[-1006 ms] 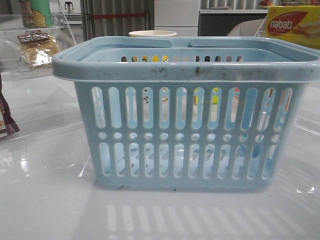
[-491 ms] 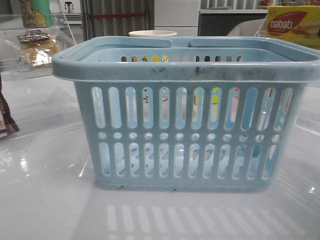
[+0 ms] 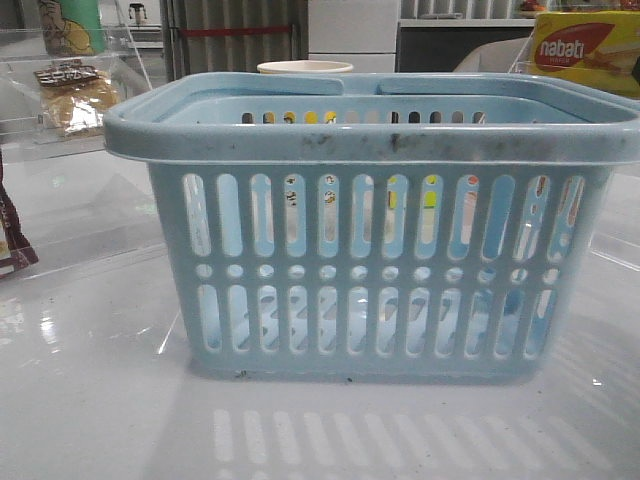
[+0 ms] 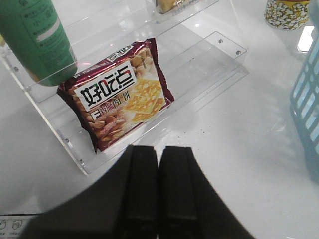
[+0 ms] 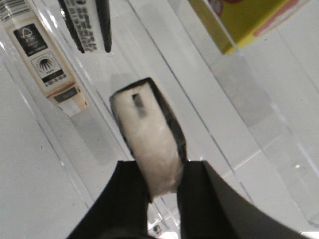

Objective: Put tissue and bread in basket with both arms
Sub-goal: 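Grasp the white tissue pack with the right gripper, then carry the tissue pack over the basket and release it inside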

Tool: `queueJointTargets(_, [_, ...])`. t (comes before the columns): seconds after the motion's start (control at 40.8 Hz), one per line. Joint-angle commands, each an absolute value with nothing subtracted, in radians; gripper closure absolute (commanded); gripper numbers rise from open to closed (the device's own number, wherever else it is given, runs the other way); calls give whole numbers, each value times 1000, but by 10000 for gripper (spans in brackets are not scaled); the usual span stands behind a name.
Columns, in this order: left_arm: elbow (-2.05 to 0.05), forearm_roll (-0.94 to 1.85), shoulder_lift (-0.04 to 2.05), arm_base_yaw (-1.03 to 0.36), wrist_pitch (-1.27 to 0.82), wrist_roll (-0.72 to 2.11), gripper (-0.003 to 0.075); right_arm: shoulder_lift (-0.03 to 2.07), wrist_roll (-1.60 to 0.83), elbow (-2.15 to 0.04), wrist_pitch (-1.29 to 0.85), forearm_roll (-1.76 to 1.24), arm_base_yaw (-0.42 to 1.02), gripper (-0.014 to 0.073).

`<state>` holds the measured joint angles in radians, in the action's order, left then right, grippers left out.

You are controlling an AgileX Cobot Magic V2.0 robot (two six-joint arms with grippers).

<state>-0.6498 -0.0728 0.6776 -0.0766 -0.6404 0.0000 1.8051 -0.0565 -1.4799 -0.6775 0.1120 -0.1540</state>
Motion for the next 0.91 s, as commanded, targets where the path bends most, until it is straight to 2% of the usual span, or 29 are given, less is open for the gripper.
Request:
queueJointTargets(0.0, [-685,-68,680,-83,-563,0,629,1693,-65,-1520,-649,104,-158,412])
queueJointTargets(0.319, [-685,-68,680,-83,-563,0,629,1457,-65,-1520,-769,-46,-72,412])
queueJointTargets(0.564, [-685,-68,680,-83,-563,0,629,1328,-65,-1520,-870,-133,82,412])
queueJointTargets(0.883, [-685,-68,680,-83,-563,0,629,1327,-65,-1464,-865,-231,353,412])
